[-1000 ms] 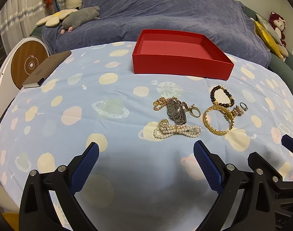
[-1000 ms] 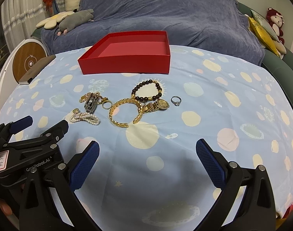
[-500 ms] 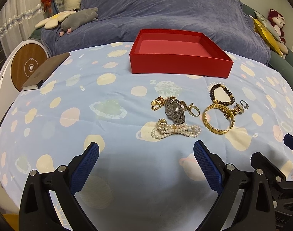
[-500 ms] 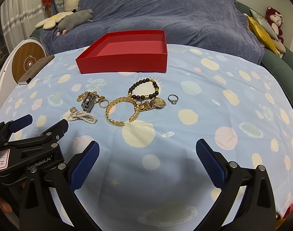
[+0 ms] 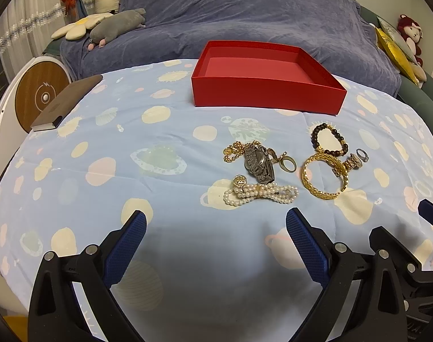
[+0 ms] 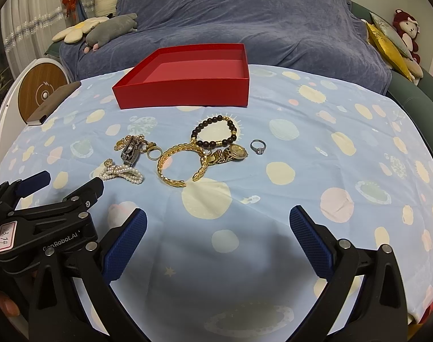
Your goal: Organize jewelry
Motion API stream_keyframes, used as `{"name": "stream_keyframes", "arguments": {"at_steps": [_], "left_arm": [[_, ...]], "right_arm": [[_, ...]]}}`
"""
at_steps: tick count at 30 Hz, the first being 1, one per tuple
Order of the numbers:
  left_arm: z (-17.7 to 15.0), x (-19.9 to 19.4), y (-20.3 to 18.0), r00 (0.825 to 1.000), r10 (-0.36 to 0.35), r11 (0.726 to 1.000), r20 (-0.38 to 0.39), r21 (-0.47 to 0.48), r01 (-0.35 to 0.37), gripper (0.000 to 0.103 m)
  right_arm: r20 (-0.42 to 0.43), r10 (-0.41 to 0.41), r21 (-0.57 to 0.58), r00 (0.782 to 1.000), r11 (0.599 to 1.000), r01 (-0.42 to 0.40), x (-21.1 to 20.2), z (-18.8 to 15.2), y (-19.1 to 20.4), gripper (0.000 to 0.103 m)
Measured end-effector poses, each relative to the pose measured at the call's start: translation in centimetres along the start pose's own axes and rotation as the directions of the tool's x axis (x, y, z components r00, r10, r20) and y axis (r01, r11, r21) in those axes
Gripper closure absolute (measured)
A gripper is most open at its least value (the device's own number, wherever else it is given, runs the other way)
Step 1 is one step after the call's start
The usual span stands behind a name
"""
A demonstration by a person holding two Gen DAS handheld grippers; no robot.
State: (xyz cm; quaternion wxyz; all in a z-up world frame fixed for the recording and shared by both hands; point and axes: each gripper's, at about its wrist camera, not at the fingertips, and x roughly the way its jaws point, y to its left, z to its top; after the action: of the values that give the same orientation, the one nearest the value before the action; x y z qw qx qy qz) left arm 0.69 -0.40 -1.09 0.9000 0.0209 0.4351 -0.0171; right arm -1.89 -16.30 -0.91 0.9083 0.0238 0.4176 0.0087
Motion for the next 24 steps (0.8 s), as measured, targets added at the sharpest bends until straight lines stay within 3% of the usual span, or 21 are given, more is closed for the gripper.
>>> {"name": "stream_keyframes", "arguments": {"at_steps": [24], "left_arm": [[0.0, 0.19, -0.17, 1.0, -0.001, 1.0, 0.001, 0.004, 0.001, 0.007]], "right_arm": [[-0.001, 0.001, 0.0, 1.0, 1.0, -0.001, 0.0, 0.01, 0.01, 0.005]]}}
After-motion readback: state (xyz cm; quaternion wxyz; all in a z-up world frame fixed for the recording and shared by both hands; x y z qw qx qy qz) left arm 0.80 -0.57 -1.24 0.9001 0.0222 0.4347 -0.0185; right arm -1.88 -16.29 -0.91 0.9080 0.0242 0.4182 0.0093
